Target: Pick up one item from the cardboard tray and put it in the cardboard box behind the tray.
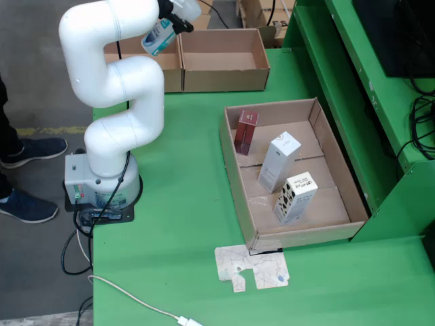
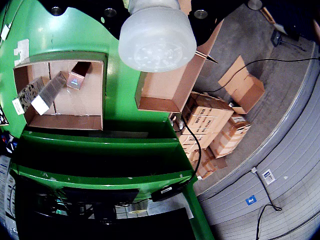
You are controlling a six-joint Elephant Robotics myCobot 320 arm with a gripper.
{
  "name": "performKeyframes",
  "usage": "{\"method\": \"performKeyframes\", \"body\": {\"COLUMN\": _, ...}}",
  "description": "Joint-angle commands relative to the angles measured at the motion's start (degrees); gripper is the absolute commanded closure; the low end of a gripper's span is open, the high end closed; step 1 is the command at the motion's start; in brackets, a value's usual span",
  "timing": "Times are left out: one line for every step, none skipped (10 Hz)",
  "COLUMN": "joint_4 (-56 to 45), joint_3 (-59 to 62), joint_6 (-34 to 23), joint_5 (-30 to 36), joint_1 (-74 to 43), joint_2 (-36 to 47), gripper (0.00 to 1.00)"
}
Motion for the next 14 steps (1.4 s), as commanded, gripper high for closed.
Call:
{"method": "performKeyframes", "body": {"joint_4": -1.47, "joint_3": 0.70, "joint_6": 4.32, "joint_5": -1.19, "joint_1": -1.02, "joint_2": -4.27, "gripper": 1.00}}
{"method": "performKeyframes", "body": {"joint_4": -0.87, "joint_3": 0.70, "joint_6": 5.03, "joint_5": -1.18, "joint_1": -1.62, "joint_2": -6.47, "gripper": 1.00}}
{"method": "performKeyframes", "body": {"joint_4": -1.20, "joint_3": 0.70, "joint_6": 6.78, "joint_5": -1.64, "joint_1": -0.71, "joint_2": -7.63, "gripper": 1.00}}
{"method": "performKeyframes", "body": {"joint_4": -0.37, "joint_3": 0.70, "joint_6": 7.31, "joint_5": -1.81, "joint_1": -1.14, "joint_2": -9.33, "gripper": 1.00}}
{"method": "performKeyframes", "body": {"joint_4": 1.34, "joint_3": 0.70, "joint_6": 7.26, "joint_5": -2.24, "joint_1": -1.10, "joint_2": -10.82, "gripper": 1.00}}
{"method": "performKeyframes", "body": {"joint_4": 4.62, "joint_3": 0.70, "joint_6": 6.52, "joint_5": -2.46, "joint_1": -2.14, "joint_2": -13.16, "gripper": 1.00}}
{"method": "performKeyframes", "body": {"joint_4": 4.62, "joint_3": 0.70, "joint_6": 6.52, "joint_5": -2.46, "joint_1": -2.14, "joint_2": -13.16, "gripper": 1.00}}
{"method": "performKeyframes", "body": {"joint_4": 6.88, "joint_3": 0.70, "joint_6": 5.82, "joint_5": -2.52, "joint_1": -2.59, "joint_2": -15.22, "gripper": 1.00}}
{"method": "performKeyframes", "body": {"joint_4": 8.59, "joint_3": 0.70, "joint_6": 4.85, "joint_5": -2.30, "joint_1": -3.37, "joint_2": -16.59, "gripper": 1.00}}
{"method": "performKeyframes", "body": {"joint_4": 10.28, "joint_3": 0.70, "joint_6": 4.52, "joint_5": -2.65, "joint_1": -3.09, "joint_2": -17.85, "gripper": 1.00}}
{"method": "performKeyframes", "body": {"joint_4": 10.28, "joint_3": 0.70, "joint_6": 4.52, "joint_5": -2.65, "joint_1": -3.09, "joint_2": -17.85, "gripper": 1.00}}
{"method": "performKeyframes", "body": {"joint_4": 12.88, "joint_3": 0.70, "joint_6": 3.55, "joint_5": -2.34, "joint_1": -3.81, "joint_2": -20.08, "gripper": 1.00}}
{"method": "performKeyframes", "body": {"joint_4": 15.09, "joint_3": 0.70, "joint_6": 1.24, "joint_5": -1.40, "joint_1": -5.03, "joint_2": -21.46, "gripper": 1.00}}
{"method": "performKeyframes", "body": {"joint_4": 15.09, "joint_3": 0.70, "joint_6": 1.24, "joint_5": -1.40, "joint_1": -5.03, "joint_2": -21.46, "gripper": 1.00}}
